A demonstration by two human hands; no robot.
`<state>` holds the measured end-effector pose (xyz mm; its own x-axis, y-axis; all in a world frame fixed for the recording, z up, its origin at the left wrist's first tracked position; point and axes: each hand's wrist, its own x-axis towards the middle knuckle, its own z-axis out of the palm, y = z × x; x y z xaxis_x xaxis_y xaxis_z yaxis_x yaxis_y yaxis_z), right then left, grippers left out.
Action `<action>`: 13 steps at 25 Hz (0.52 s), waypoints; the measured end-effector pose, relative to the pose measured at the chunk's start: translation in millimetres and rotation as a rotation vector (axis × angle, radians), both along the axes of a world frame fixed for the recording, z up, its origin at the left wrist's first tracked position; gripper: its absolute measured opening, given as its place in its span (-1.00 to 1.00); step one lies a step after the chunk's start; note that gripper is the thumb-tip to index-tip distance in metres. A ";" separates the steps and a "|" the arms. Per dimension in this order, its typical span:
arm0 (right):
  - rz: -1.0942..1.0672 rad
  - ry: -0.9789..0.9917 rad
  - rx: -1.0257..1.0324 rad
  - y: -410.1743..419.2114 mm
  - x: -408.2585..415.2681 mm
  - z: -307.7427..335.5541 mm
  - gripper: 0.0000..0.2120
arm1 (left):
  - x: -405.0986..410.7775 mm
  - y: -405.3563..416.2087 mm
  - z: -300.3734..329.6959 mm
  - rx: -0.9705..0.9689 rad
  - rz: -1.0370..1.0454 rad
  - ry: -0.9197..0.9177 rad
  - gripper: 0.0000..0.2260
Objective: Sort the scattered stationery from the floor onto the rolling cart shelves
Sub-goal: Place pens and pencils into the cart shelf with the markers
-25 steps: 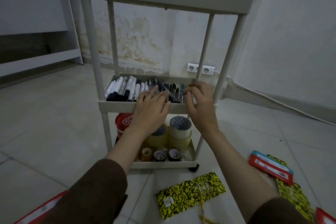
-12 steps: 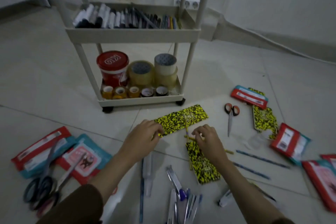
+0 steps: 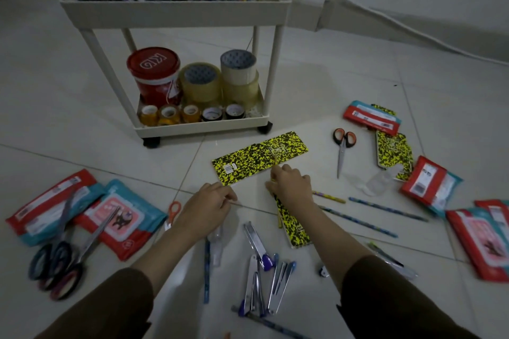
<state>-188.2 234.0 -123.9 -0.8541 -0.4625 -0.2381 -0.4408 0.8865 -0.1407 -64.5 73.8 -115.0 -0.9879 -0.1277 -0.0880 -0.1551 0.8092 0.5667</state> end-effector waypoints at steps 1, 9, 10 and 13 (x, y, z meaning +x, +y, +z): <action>-0.018 -0.020 0.021 -4.1 -1.0 0.8 -0.65 | -0.2 2.2 0.3 0.028 0.019 -0.004 -0.79; -0.058 -0.077 -0.153 8.5 1.1 5.0 -0.84 | -6.7 9.9 7.8 0.236 0.102 0.025 -0.79; -0.053 -0.079 -0.250 11.5 3.4 8.4 -0.89 | -8.3 12.7 9.7 0.281 0.123 0.030 -0.79; 0.021 -0.058 -0.628 13.4 8.3 22.4 -0.86 | -15.6 23.3 14.3 0.414 0.184 0.027 -0.78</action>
